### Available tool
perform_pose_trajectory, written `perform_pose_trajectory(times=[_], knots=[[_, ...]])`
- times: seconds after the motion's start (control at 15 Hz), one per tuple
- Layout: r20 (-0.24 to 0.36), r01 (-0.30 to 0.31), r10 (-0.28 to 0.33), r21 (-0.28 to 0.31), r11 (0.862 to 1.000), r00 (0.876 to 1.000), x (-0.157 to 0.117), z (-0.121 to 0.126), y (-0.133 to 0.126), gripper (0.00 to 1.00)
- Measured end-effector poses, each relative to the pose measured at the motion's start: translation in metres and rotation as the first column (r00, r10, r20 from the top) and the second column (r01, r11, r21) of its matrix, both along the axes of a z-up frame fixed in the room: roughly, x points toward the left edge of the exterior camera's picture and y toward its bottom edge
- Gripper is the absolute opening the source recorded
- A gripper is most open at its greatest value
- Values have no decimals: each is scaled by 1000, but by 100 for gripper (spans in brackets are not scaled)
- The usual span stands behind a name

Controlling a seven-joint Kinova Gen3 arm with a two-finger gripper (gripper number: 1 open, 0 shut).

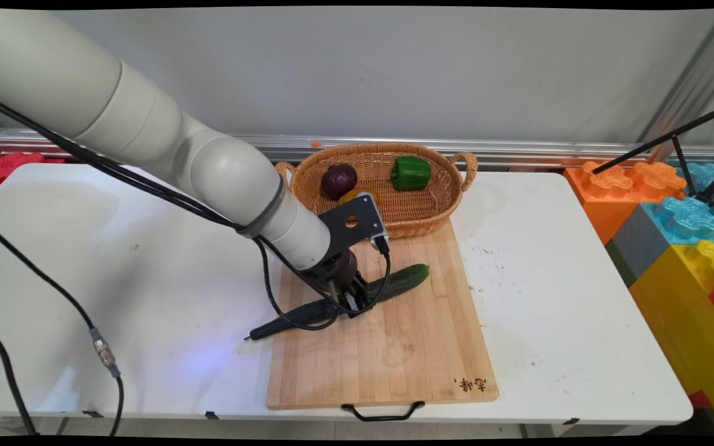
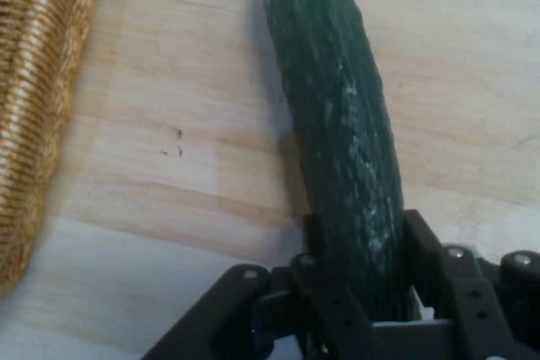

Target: Place the picked object in the vegetable basket

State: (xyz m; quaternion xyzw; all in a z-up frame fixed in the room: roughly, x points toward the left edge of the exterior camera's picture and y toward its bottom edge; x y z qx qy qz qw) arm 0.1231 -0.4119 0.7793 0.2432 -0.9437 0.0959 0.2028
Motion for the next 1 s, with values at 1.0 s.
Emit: perform_pose_trajectory(times=[1.0], knots=[[16,156,-156,-136,978,988,32,130,1,0]])
